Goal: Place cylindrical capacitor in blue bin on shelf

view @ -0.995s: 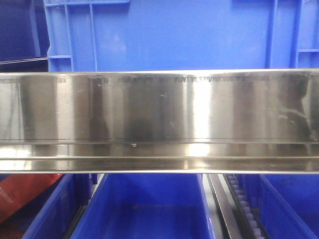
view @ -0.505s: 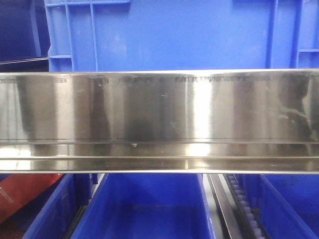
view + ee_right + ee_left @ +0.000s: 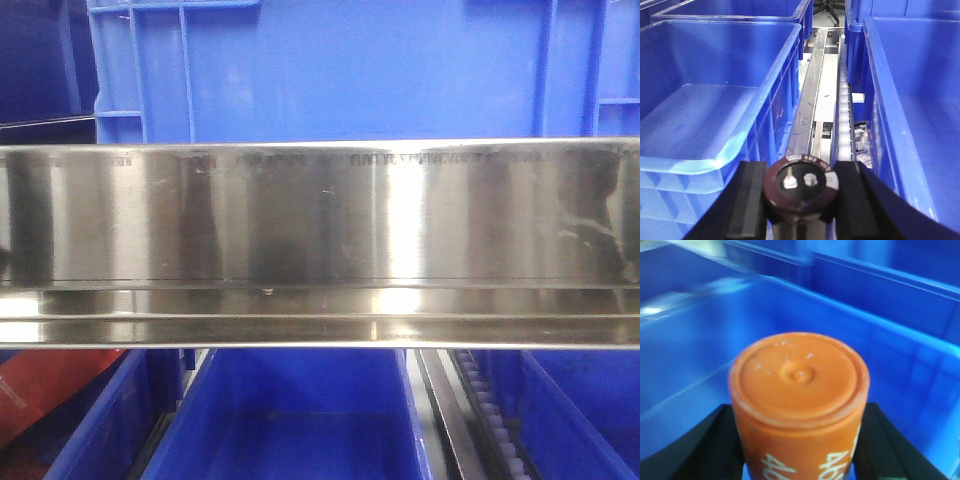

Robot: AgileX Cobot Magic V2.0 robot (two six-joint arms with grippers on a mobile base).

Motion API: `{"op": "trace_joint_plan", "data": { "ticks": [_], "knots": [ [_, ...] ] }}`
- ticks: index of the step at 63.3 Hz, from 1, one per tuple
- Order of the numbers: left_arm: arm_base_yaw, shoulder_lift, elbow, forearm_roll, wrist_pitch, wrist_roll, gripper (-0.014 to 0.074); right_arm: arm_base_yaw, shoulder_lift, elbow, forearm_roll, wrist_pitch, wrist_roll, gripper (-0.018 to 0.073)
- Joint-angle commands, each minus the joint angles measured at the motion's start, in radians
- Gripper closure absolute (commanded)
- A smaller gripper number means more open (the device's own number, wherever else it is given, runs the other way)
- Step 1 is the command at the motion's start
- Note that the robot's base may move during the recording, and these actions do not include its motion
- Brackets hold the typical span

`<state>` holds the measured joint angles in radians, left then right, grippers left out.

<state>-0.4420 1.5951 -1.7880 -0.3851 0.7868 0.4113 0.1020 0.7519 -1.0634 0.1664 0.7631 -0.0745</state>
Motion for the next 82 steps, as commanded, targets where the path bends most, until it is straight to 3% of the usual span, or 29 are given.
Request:
{"op": "trace_joint_plan", "data": {
  "ticks": [1, 17, 23, 37, 42, 58, 63, 74, 82],
  "knots": [
    [-0.006, 0.091, -0.059, 0.002, -0.02, 0.005, 0.0708, 0.0, -0.006, 0.001, -0.003, -0.034, -0.002, 0.0721],
    [-0.004, 0.239, -0.087, 0.034, -0.008, 0.005, 0.0675, 0.0, -0.006, 0.001, 0.009, -0.034, -0.002, 0.0721],
    [-0.004, 0.251, -0.087, 0.032, 0.012, 0.005, 0.0538, 0.0, -0.006, 0.001, 0.013, -0.034, -0.002, 0.0721],
    [-0.004, 0.248, -0.115, 0.032, 0.028, 0.005, 0.0069, 0.0, -0.006, 0.001, 0.018, -0.032, -0.002, 0.0721],
    [-0.004, 0.238, -0.143, 0.032, 0.042, 0.005, -0.002, 0.0, -0.006, 0.001, 0.018, -0.032, -0.002, 0.0721],
    [0.003, 0.158, -0.228, 0.052, 0.182, 0.005, 0.0081, 0.0, -0.006, 0.001, 0.018, -0.032, -0.002, 0.0721],
    [0.02, 0.115, -0.228, 0.069, 0.235, -0.004, 0.0209, 0.0, -0.006, 0.001, 0.017, -0.03, -0.002, 0.0721],
    [0.114, 0.018, -0.216, 0.085, 0.375, -0.124, 0.0575, 0.0, -0.006, 0.001, 0.017, -0.025, -0.002, 0.0721],
    [0.178, -0.094, -0.12, 0.08, 0.388, -0.134, 0.0671, 0.0, -0.006, 0.001, 0.017, -0.023, -0.002, 0.0721]
  ]
}}
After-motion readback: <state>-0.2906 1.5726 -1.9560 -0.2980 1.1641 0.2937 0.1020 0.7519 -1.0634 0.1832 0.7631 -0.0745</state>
